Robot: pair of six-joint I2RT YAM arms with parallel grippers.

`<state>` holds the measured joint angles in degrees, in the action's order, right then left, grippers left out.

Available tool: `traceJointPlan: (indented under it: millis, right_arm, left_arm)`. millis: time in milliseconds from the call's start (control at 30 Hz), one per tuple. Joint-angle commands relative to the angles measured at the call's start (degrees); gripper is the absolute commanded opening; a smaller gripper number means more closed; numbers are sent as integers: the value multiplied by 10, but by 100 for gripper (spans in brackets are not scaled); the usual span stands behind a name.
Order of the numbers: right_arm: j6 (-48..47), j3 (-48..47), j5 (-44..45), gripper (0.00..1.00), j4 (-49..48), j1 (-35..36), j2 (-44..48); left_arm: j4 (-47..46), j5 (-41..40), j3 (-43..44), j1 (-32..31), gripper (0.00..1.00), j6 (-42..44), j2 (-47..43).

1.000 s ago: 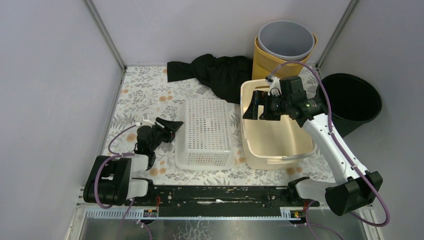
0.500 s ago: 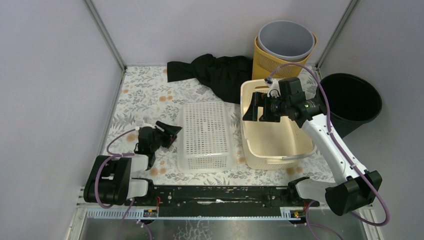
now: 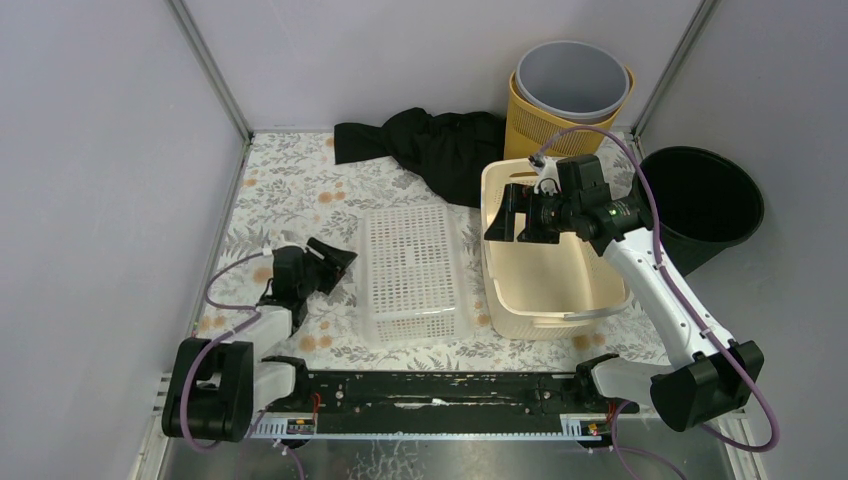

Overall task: Turn the large container upside down
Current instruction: Turn the container upside down at the center of the board, then move the container to the corner of the board.

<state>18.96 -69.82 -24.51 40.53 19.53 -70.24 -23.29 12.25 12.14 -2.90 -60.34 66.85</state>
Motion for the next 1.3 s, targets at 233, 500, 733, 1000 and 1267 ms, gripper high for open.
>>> traceJointPlan:
  millis: [233,500,733,1000,1267]
  right_arm:
    - [8,-4,4,97,-20,15,11]
    - [13,-17,11,96,-19,31,4]
    - [11,-29,15,96,-13,37,2]
    - [6,-39,21,96,-2,40,2]
    - [2,-38,24,96,-2,40,-2]
  left_arm:
    - [232,3,131,-11,67,101,-122]
    - [336,-21,249,-121,67,124,-149]
    - [445,-166,350,-282,67,162,-112]
    - [487,-307,396,-450,66,138,-53]
    - [498,-364,391,-488,67,101,0]
